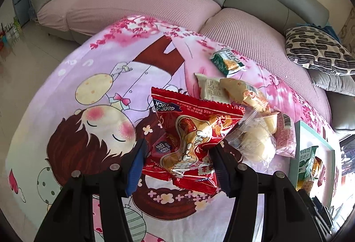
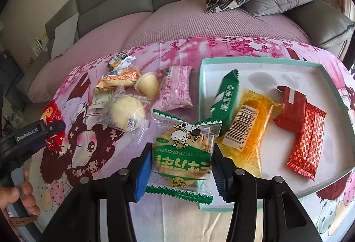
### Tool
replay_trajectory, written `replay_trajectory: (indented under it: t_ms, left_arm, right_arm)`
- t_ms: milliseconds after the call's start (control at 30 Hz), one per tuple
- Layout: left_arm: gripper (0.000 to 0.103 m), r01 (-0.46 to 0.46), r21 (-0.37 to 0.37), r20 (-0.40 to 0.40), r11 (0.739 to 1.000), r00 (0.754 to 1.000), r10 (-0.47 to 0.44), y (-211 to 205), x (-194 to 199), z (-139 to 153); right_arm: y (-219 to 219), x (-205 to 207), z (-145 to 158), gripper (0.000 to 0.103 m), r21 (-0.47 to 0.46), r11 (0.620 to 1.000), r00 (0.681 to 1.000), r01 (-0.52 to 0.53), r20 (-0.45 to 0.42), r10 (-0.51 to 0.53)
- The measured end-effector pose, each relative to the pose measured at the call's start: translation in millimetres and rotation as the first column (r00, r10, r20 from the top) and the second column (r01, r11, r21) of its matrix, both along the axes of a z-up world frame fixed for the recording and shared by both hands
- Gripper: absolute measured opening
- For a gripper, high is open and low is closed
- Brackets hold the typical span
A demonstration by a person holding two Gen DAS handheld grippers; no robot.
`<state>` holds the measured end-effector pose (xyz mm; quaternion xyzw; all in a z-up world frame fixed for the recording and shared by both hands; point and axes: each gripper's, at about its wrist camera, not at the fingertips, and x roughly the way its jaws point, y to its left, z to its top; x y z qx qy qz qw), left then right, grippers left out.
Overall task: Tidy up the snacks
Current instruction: 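Lift and carry the red bag with left tool while right carries the green pack over the tray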
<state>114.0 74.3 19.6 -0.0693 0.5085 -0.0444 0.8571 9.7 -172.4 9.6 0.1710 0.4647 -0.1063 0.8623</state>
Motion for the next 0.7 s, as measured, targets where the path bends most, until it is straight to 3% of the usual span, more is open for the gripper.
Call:
replay_trajectory:
  t_ms: [200,367,533,700]
  left_arm:
    - [0.059,0.048,0.014,0.034,0.999,0.998,-0.048,-24.5,-9.8,10.0]
    - [0.059,0.141,0.01,0.047,0.99,0.989,-0.142,-57.4,-19.8,15.7]
    - [0.059,0.237,0.022,0.065,0.971,0.969,-0.238,-94.9,-33.4,22.0]
    - [0.059,0.361,0.029,0.076,0.932,0.929,-0.362,-138.2,-54.1,24.3]
  right_arm:
    - [-47.0,-18.0,9.7,0.053,0.001,0.993,0.993,0.117,0.018,-0.117]
    - [-90.2,-35.7,8.5,0.053,0.03,0.972,0.972,0.234,0.004,-0.234]
    - [-125.6,-53.6,9.5,0.053,0.05,0.944,0.945,0.327,0.005,-0.328]
    - [-157.8,-75.4,9.9,0.053,0.052,0.902,0.904,0.428,0.001,-0.428]
